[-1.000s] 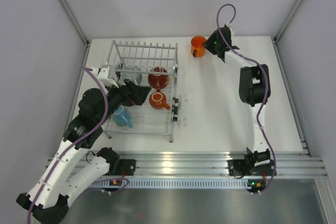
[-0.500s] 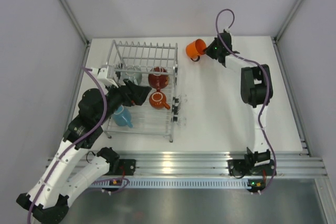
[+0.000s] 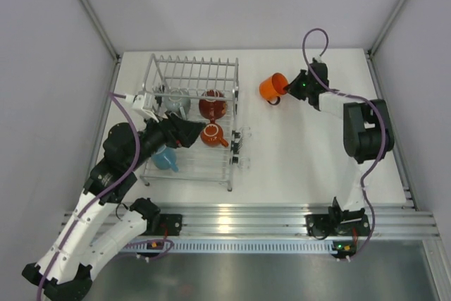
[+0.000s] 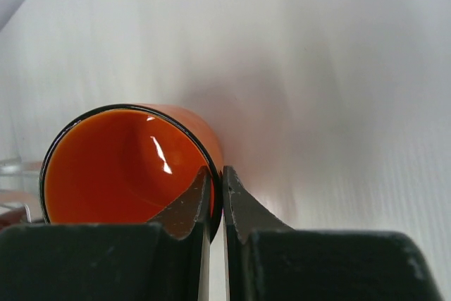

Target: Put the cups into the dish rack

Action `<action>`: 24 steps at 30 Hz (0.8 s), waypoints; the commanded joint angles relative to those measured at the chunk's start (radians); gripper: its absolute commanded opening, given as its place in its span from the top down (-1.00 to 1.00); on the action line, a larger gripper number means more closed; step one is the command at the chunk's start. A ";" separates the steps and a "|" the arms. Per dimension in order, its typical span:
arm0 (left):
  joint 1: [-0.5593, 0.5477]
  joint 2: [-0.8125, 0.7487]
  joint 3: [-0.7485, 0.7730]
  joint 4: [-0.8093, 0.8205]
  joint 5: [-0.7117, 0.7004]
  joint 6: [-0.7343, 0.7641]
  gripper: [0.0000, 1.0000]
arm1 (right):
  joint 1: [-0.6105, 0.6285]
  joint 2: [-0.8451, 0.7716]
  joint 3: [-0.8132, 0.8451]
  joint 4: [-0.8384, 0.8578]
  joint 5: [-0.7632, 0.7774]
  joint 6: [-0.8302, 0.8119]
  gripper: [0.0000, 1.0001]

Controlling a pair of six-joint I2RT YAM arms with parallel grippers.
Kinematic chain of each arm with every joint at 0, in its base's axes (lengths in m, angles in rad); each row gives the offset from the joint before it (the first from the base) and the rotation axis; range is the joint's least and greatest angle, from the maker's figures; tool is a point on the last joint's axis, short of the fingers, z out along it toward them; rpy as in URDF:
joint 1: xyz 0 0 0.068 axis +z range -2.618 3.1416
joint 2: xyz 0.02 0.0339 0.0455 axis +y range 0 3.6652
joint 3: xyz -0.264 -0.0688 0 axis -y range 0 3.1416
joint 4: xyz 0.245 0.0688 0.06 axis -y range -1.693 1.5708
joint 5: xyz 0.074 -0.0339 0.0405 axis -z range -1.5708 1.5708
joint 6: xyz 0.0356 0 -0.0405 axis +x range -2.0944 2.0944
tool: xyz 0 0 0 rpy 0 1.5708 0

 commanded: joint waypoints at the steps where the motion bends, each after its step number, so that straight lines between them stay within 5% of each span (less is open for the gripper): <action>1: -0.002 -0.005 -0.009 0.065 0.061 -0.028 -0.85 | -0.036 -0.119 -0.125 0.096 -0.040 -0.014 1.00; 10: -0.003 0.000 -0.005 0.077 0.123 -0.050 -0.81 | -0.099 -0.361 -0.403 0.251 -0.173 0.052 1.00; 24: -0.002 0.126 0.075 0.191 0.233 -0.064 -0.80 | -0.111 -0.854 -0.426 0.207 -0.253 0.176 1.00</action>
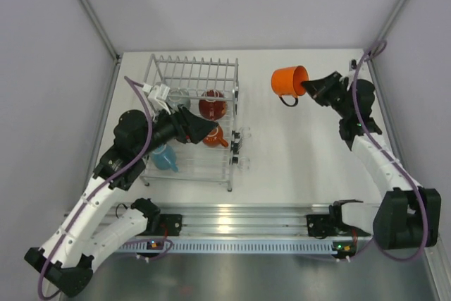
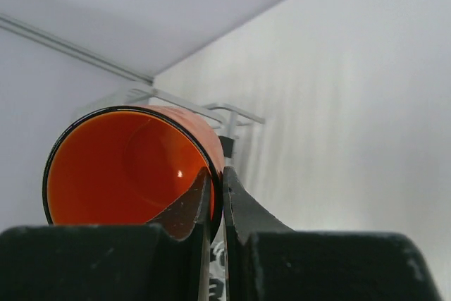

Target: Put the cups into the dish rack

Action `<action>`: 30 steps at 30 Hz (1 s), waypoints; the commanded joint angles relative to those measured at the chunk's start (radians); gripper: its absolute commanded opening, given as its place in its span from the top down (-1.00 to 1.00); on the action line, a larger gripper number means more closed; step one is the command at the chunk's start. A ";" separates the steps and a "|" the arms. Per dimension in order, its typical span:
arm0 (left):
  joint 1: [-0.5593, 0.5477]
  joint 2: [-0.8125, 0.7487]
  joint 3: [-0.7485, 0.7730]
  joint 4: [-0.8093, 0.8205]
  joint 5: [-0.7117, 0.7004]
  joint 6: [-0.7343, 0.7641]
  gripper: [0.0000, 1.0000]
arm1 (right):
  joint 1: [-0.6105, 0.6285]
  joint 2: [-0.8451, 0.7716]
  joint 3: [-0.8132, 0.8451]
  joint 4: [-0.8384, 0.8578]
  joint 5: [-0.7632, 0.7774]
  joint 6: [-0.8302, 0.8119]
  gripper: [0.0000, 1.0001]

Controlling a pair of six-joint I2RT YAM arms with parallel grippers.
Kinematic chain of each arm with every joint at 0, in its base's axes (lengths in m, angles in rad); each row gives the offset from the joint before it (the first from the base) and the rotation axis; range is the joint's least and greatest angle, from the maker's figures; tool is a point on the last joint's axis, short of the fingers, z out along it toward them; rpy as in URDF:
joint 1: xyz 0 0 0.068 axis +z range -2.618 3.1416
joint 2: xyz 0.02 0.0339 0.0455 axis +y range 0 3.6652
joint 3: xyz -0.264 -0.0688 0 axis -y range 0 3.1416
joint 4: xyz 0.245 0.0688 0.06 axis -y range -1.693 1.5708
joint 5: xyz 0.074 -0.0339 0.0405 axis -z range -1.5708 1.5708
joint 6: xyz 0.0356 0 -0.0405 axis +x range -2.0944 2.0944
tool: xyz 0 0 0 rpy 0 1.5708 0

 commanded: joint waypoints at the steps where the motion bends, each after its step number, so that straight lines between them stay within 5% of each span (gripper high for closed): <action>1: -0.003 0.039 0.049 0.145 0.101 -0.032 -0.80 | -0.010 -0.122 0.030 0.129 -0.070 0.110 1.00; 6: -0.002 0.082 0.021 0.322 0.189 -0.109 -0.78 | 0.010 -0.226 0.018 0.221 -0.091 0.233 1.00; 14: -0.002 0.117 -0.008 0.470 0.229 -0.155 -0.77 | 0.207 -0.272 0.036 0.325 -0.036 0.318 1.00; 30: -0.002 0.116 -0.106 0.734 0.261 -0.258 -0.69 | 0.591 -0.136 0.107 0.569 0.162 0.356 1.00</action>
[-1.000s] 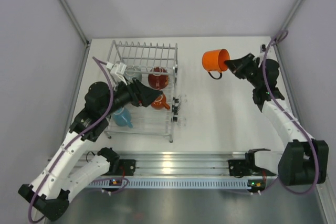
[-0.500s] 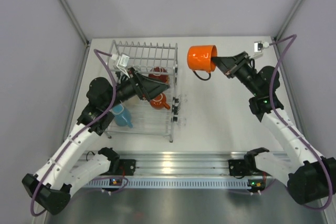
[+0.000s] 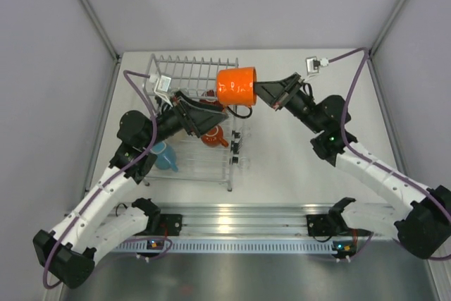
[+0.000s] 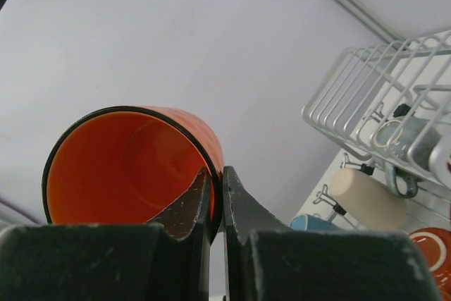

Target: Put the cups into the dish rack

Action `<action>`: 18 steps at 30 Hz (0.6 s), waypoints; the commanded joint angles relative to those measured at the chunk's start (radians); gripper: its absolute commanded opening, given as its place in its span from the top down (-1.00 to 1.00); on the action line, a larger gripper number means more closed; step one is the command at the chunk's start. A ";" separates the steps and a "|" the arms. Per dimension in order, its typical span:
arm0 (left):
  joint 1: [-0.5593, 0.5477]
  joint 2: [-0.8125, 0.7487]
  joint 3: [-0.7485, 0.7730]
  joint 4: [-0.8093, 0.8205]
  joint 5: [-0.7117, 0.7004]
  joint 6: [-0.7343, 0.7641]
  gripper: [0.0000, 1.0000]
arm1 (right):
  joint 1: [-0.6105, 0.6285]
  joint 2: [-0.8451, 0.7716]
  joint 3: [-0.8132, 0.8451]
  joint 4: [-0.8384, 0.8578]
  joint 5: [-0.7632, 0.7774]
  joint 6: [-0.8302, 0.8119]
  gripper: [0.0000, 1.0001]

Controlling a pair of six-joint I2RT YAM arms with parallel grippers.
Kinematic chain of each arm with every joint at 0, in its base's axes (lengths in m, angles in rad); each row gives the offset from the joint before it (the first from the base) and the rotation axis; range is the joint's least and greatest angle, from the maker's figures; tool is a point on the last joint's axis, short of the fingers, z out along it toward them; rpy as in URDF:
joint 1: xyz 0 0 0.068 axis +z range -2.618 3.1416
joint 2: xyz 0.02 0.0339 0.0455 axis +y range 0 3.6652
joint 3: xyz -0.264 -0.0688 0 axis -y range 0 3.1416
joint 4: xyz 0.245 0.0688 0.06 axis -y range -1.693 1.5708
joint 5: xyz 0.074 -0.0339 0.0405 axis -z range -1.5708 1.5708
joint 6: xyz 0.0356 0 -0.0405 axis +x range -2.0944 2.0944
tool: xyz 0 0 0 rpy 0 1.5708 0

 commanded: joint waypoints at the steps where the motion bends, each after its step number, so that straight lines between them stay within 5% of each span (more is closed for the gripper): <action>1: -0.002 0.000 -0.008 0.149 0.028 -0.028 -0.68 | 0.075 0.024 0.072 0.217 0.088 0.034 1.00; 18: -0.002 0.000 -0.074 0.314 0.034 -0.159 -0.42 | 0.220 0.156 0.117 0.382 0.150 -0.009 1.00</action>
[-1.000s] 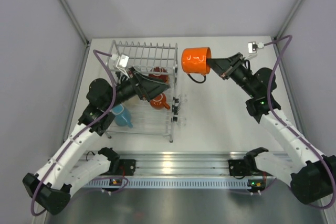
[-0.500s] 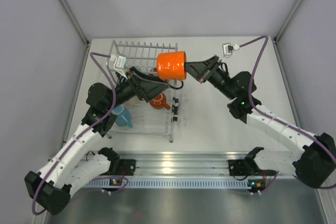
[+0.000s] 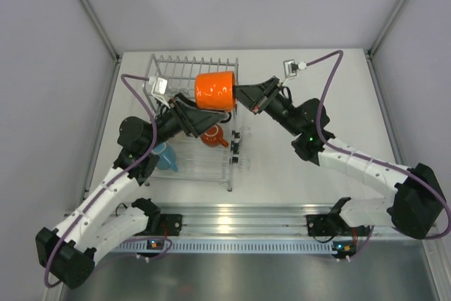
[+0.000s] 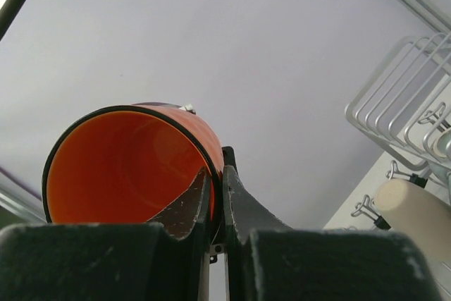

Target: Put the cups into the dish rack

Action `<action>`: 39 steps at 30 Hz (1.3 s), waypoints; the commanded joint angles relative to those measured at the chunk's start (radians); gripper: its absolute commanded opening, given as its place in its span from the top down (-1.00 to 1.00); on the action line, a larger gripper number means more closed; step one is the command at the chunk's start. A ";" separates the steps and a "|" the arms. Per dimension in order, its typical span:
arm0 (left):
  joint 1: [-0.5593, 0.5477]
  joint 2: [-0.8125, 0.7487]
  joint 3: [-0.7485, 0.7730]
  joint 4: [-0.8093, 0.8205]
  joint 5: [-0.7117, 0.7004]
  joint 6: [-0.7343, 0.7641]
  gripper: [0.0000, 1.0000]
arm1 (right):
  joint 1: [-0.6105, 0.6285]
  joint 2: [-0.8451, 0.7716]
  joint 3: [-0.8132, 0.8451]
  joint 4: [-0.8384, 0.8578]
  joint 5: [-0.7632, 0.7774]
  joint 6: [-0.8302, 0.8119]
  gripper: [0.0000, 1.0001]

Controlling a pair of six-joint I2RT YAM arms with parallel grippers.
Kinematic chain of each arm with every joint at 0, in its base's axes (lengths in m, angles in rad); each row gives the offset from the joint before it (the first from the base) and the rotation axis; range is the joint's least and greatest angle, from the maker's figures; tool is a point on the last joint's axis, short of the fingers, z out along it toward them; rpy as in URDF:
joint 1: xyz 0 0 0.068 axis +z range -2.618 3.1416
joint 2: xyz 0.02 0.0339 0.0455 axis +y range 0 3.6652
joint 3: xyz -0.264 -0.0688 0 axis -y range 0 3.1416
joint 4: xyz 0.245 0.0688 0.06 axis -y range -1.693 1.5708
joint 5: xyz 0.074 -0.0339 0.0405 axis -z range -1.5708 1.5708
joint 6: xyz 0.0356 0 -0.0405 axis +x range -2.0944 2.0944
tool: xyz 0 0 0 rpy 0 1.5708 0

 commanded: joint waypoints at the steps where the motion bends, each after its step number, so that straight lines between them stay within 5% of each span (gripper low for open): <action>1: -0.002 0.005 -0.009 0.143 0.027 -0.044 -0.37 | 0.033 0.000 0.078 0.194 0.043 -0.004 1.00; 8: -0.002 -0.006 -0.015 0.198 0.035 -0.098 -0.14 | 0.047 0.026 0.078 0.188 0.040 -0.022 1.00; 19: -0.002 0.000 -0.018 0.198 0.007 -0.147 0.56 | 0.053 0.044 0.058 0.191 0.011 -0.036 1.00; 22: -0.002 -0.001 -0.016 0.195 0.007 -0.145 0.98 | 0.053 0.031 0.023 0.189 0.001 -0.056 1.00; 29: -0.003 -0.026 -0.044 0.157 -0.002 -0.133 1.00 | 0.055 -0.015 -0.049 0.139 -0.006 -0.101 0.90; 39: -0.003 -0.121 -0.047 0.045 -0.025 -0.075 1.00 | 0.055 -0.054 -0.072 0.090 -0.009 -0.139 0.34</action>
